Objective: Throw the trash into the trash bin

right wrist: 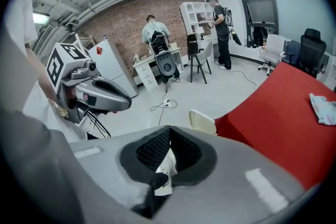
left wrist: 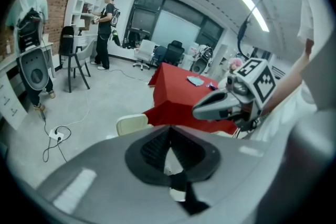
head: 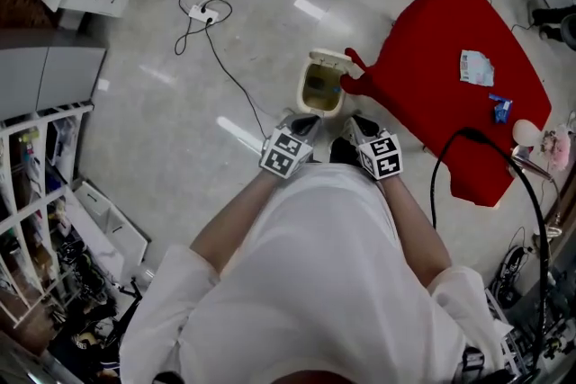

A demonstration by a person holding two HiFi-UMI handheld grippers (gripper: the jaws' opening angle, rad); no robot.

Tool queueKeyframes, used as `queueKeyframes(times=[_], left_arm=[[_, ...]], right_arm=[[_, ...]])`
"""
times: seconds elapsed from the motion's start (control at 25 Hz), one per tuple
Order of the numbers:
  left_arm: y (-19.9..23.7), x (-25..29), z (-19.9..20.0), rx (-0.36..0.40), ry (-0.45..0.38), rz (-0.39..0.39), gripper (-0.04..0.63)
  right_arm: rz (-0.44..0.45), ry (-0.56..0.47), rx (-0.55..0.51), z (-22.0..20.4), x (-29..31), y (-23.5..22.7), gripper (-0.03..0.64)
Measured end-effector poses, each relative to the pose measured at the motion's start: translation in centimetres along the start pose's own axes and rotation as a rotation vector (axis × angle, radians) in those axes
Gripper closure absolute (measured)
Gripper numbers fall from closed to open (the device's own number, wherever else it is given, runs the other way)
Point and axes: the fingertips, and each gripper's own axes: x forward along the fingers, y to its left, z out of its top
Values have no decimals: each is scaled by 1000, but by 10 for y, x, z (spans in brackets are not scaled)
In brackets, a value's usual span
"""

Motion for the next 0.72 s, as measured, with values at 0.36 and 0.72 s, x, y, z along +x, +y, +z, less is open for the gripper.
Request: queueKeyframes(times=[0.36,0.72], left_arm=[[-12,10,25,61,-35,-21,591],[-25,26,60,84,-43,-27,591]], right_arm=[[-27,-13,0,-2,-19,-8,598],[-96,-40,46,-5,-46,-54,558]])
